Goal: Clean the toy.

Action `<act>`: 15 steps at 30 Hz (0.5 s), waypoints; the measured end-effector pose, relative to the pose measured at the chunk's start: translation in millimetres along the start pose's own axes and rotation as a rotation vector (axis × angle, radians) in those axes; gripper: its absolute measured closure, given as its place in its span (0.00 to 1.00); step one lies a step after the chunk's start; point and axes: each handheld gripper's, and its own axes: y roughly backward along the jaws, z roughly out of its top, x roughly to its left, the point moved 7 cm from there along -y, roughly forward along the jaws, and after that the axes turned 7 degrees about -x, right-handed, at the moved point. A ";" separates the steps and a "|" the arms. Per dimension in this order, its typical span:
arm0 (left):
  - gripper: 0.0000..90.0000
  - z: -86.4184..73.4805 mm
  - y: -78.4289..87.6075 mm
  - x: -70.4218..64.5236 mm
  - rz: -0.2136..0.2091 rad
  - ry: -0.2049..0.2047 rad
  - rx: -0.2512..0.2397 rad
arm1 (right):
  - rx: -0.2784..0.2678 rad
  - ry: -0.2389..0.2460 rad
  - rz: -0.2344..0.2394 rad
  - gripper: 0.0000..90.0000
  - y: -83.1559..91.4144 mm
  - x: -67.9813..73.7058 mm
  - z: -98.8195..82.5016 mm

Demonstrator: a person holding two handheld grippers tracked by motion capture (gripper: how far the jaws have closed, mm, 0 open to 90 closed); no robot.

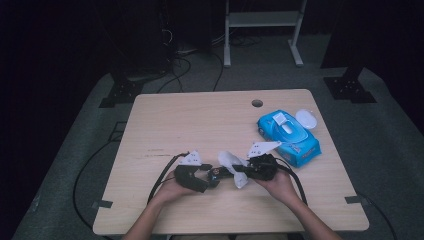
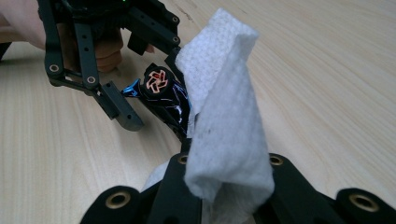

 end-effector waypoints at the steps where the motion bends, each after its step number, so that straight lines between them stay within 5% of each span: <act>1: 0.30 -0.1 -0.3 -0.6 0.002 -0.005 0.000 | -0.001 0.004 0.001 0.93 0.2 0.7 -0.5; 15: 0.24 -4.4 1.0 -0.3 0.025 -0.025 0.030 | 0.034 0.026 0.015 0.93 -1.4 13.6 -13.8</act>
